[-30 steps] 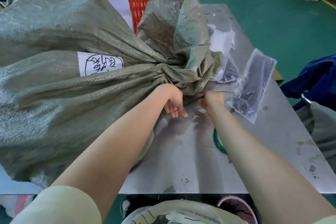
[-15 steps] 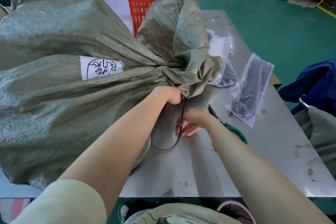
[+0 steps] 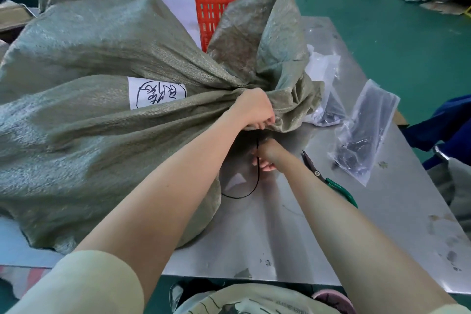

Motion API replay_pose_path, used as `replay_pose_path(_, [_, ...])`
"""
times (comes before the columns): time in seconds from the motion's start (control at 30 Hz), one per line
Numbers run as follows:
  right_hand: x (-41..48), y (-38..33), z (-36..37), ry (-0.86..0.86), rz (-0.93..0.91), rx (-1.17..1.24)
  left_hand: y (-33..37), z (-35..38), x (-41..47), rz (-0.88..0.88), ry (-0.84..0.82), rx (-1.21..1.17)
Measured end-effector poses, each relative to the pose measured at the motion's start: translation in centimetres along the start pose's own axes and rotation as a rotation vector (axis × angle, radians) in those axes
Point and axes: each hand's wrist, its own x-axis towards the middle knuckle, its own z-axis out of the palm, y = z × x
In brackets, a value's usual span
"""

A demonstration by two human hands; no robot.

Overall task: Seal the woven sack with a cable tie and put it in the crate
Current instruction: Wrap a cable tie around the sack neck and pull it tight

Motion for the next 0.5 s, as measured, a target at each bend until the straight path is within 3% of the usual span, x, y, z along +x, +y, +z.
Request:
replay_pose_path(0.13, [0.7,-0.9,0.8,0.072,-0.005,0.001,0.4,-1.8,0.3,0.131,0.409,0.130])
replay_pose_path(0.17, [1.0,-1.0,1.0,0.086,-0.004,0.002,0.4,-2.4,0.3,0.138,0.419,0.163])
replay_pose_path(0.33, [1.6,-1.4,1.0,0.038,0.030,0.205,-1.1,-3.2,1.5,-0.005,0.152,0.451])
replay_pose_path(0.5, [3.8,-1.8,1.5,-0.003,0.081,0.366,-0.9,-3.5,2.2,0.081,0.276,0.573])
